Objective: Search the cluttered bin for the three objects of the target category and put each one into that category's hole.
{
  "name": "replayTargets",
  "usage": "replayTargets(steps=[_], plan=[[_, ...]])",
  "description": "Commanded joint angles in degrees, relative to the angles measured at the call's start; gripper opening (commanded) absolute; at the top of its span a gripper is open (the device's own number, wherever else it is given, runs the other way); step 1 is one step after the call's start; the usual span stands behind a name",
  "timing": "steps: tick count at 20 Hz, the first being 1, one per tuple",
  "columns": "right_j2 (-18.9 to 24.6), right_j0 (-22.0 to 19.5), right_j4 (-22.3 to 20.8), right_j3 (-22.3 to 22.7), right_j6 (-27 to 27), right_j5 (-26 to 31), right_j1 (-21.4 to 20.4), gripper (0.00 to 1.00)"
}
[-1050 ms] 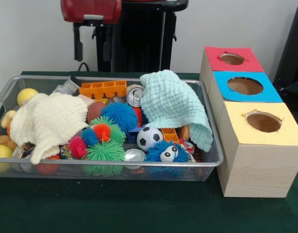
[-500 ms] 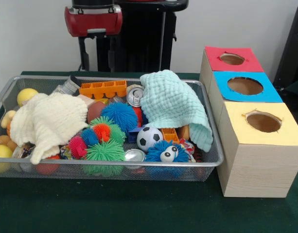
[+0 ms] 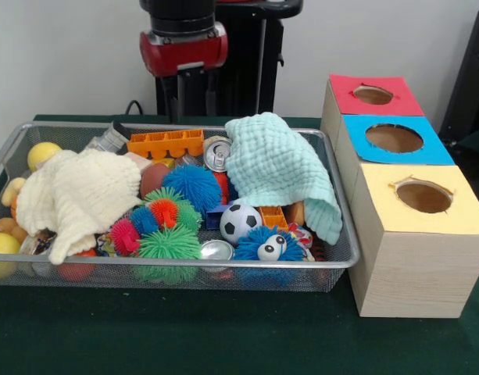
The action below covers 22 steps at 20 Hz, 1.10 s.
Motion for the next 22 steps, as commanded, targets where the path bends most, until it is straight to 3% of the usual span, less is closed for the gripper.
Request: replayTargets(steps=[1, 16, 22], plan=[[-0.5, 2.8, -7.07, -2.8, -13.95, 9.18, 5.29, 1.0], [-1.08, 5.59, -11.13, -5.28, -15.43, 17.23, 5.91, 1.0], [-0.84, 5.04, -11.73, -5.16, -14.53, 17.57, 7.42, 1.0]])
